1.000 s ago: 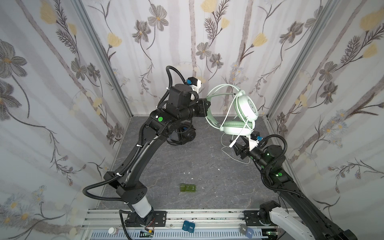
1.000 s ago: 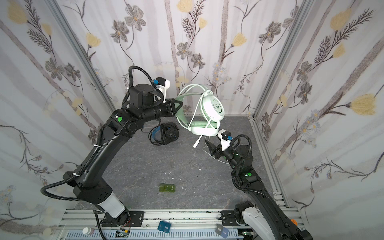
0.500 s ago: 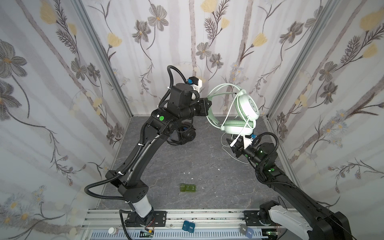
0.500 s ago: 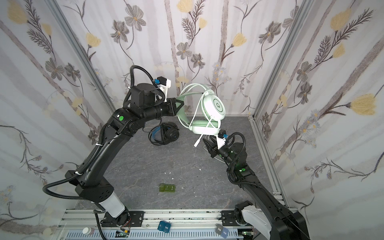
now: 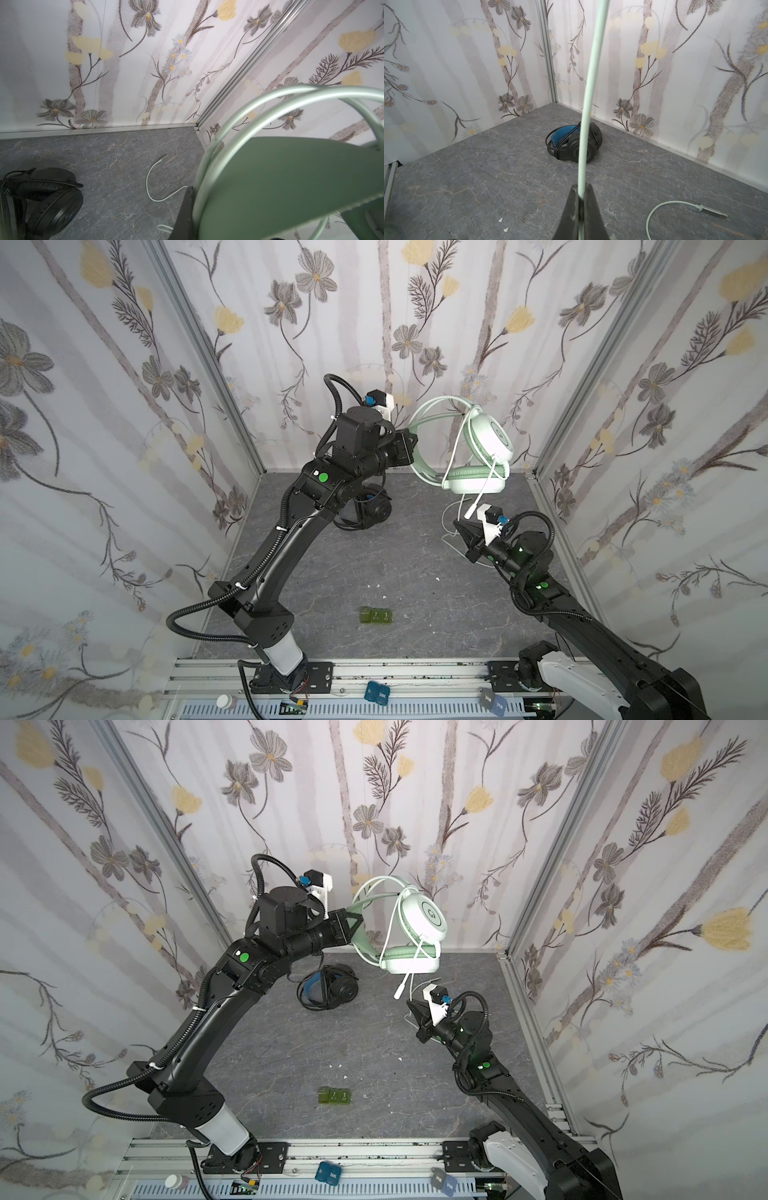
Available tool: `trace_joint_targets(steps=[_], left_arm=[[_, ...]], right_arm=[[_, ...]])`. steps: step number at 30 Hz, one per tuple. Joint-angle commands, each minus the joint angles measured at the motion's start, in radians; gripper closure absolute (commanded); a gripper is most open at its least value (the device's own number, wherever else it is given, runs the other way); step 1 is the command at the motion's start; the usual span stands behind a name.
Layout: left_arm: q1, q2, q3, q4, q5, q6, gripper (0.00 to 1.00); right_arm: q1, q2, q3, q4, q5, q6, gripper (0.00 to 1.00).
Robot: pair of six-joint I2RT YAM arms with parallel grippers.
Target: Wrap the headphones
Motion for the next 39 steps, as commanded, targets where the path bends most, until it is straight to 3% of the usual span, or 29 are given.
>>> trace_joint_targets(steps=[1,13,20,25,33,36,39], left_arm=[[0.002,0.002,0.021,0.145,-0.016,-0.063,1.0],[-0.016,0.069,0.008,0.31,-0.185,-0.216,1.0],[-0.07,0.149,0.063,0.291,-0.309,-0.228,1.0],[-0.083,0.214,0.132,0.218,-0.458,-0.21,1.0],[-0.1,0.388,0.38,0.062,-0.538,-0.196,1.0],[-0.111,0.436,0.466,-0.019,-0.585,-0.147,1.0],[-0.121,0.449,0.461,-0.065,-0.664,-0.047,1.0]], right_arm=[[0.006,-0.007,-0.01,-0.013,0.002,-0.013,1.0],[0.068,-0.054,0.006,-0.162,0.132,-0.079,1.0],[0.074,-0.067,0.029,-0.214,0.184,-0.13,1.0],[0.097,-0.084,0.03,-0.243,0.183,-0.13,1.0],[0.161,-0.094,0.062,-0.317,0.211,-0.17,1.0],[0.184,-0.088,0.096,-0.359,0.24,-0.193,1.0],[0.197,-0.09,0.136,-0.395,0.248,-0.203,1.0]])
